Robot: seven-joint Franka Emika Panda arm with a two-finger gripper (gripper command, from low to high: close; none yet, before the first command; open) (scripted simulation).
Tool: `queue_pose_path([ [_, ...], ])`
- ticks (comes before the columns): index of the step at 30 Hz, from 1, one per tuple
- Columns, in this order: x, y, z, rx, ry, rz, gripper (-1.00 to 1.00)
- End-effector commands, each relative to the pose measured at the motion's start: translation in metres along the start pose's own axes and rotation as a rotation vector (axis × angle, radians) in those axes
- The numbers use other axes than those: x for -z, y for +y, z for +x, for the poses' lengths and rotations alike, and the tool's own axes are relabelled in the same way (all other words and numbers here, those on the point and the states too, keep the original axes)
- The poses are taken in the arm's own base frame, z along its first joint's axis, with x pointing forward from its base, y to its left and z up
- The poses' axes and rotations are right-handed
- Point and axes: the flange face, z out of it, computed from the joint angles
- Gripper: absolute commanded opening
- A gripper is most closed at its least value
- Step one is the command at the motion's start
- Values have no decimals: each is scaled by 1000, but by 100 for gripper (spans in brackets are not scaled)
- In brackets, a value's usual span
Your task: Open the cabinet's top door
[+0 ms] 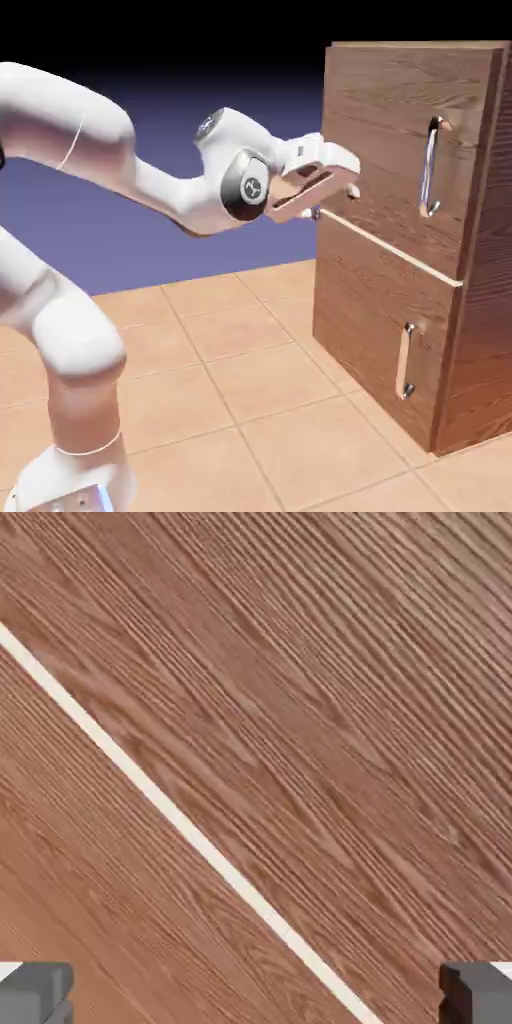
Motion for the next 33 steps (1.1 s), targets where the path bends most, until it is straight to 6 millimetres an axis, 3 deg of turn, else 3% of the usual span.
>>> queue_pose_path([
  [1,2,0,3,50,13,-2,0],
  [18,29,24,30,863,207,-134,0],
  [33,20,76,28,1540,276,-373,0],
])
